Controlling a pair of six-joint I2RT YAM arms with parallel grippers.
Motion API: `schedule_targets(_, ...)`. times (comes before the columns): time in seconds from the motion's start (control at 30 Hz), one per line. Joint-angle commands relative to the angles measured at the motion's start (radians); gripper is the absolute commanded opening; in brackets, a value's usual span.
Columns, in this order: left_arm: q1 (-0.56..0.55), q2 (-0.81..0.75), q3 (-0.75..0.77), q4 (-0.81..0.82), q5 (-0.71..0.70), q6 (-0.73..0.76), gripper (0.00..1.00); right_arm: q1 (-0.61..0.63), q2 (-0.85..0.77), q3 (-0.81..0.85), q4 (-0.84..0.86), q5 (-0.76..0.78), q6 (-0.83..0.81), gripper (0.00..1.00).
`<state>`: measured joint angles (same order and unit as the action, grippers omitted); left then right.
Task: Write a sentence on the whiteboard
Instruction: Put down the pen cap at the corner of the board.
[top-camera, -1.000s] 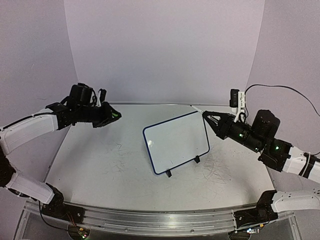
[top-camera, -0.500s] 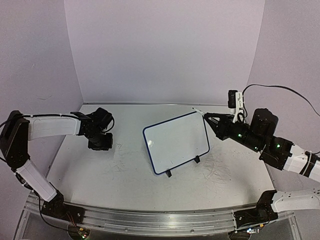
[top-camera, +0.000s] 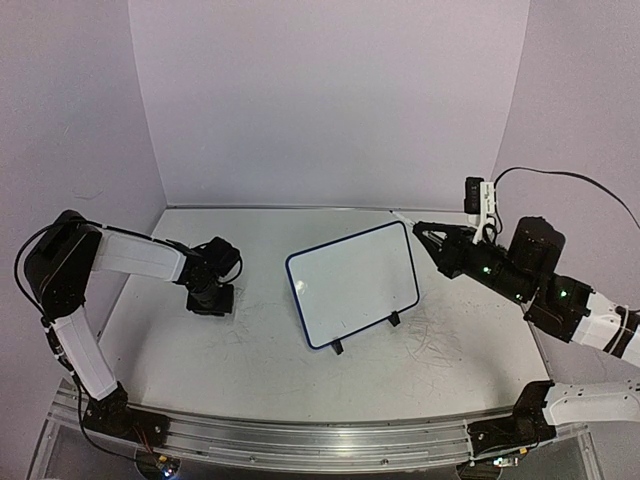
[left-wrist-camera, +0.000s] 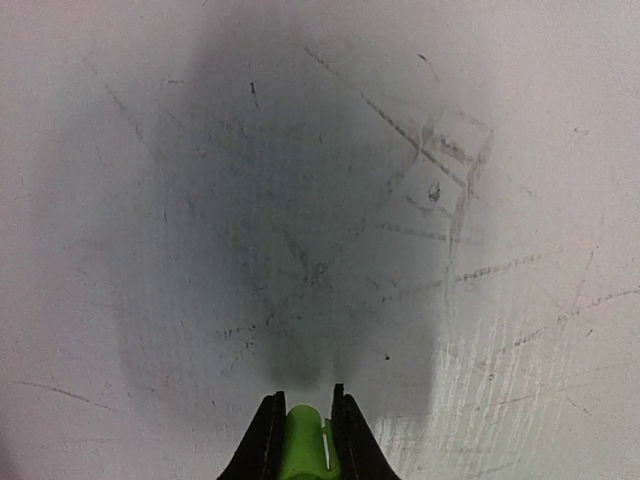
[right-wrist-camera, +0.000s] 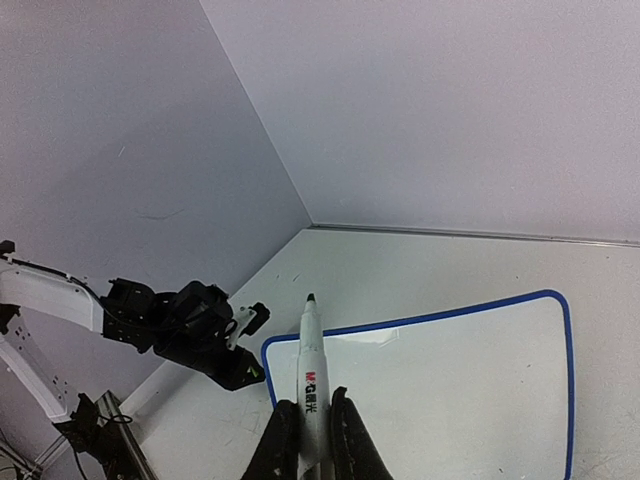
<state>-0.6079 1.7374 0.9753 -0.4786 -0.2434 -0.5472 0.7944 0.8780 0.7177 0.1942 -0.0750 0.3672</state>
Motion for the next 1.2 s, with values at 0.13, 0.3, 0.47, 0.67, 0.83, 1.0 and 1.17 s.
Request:
schedule_targets(0.13, 0.000, 0.015, -0.036, 0.074, -0.024, 0.001, 0.17, -0.002, -0.015, -0.025, 0.054, 0.000, 0.021, 0.00)
schedule_targets(0.3, 0.000, 0.023, -0.050, 0.084, -0.016, -0.005, 0.25, -0.001, -0.015, -0.030, 0.060, -0.007, 0.029, 0.00)
schedule_targets(0.47, 0.000, -0.009, -0.055, 0.081, -0.015, -0.001, 0.35, -0.001, -0.015, -0.029, 0.060, -0.007, 0.029, 0.00)
schedule_targets(0.67, -0.001, -0.065, -0.045, 0.064, -0.019, 0.009, 0.47, -0.003, -0.005, -0.027, 0.060, -0.004, 0.027, 0.00)
schedule_targets(0.83, 0.000, -0.108, -0.028, 0.043, 0.001, 0.018, 0.57, -0.002, 0.008, -0.024, 0.060, -0.012, 0.031, 0.00)
schedule_targets(1.0, 0.000, -0.150, -0.013, 0.007, -0.012, 0.029, 0.64, -0.002, 0.018, -0.025, 0.058, -0.006, 0.037, 0.00)
schedule_targets(1.17, 0.000, -0.242, -0.016, -0.023, 0.050, 0.026, 0.75, -0.002, 0.037, 0.005, -0.021, 0.059, 0.038, 0.00)
